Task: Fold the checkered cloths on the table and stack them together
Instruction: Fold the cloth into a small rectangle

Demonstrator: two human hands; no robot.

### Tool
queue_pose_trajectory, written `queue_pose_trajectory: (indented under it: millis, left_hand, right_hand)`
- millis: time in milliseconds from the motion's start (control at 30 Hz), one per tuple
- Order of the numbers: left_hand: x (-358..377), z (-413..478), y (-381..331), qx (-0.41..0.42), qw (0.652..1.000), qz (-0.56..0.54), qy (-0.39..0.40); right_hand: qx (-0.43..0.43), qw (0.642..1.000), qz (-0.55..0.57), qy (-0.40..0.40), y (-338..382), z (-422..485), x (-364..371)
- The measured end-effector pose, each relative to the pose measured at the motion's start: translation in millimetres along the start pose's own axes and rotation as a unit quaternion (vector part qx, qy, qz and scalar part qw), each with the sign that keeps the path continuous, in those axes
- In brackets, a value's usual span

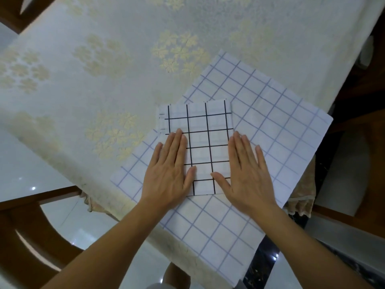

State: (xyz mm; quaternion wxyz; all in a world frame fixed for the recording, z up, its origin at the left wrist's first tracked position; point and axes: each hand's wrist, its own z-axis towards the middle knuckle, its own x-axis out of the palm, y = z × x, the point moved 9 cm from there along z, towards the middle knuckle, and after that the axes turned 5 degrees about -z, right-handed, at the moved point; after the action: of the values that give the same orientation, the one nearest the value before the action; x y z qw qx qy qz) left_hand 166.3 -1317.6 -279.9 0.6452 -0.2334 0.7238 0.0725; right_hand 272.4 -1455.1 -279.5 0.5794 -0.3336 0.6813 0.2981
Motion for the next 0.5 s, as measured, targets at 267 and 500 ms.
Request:
queue_pose_trajectory:
  millis: [267, 500]
  left_hand:
    - [-7.8, -3.8, 2.0, -0.017, 0.999, 0.000, 0.037]
    - [-49.3, 8.4, -5.8, 0.018, 1.000, -0.004, 0.017]
  right_hand:
    - [-0.013, 1.000, 0.025, 0.013, -4.9, -4.5, -3.1]
    - [-0.063, 0.996, 0.051, -0.028, -16.7, 12.1, -42.7]
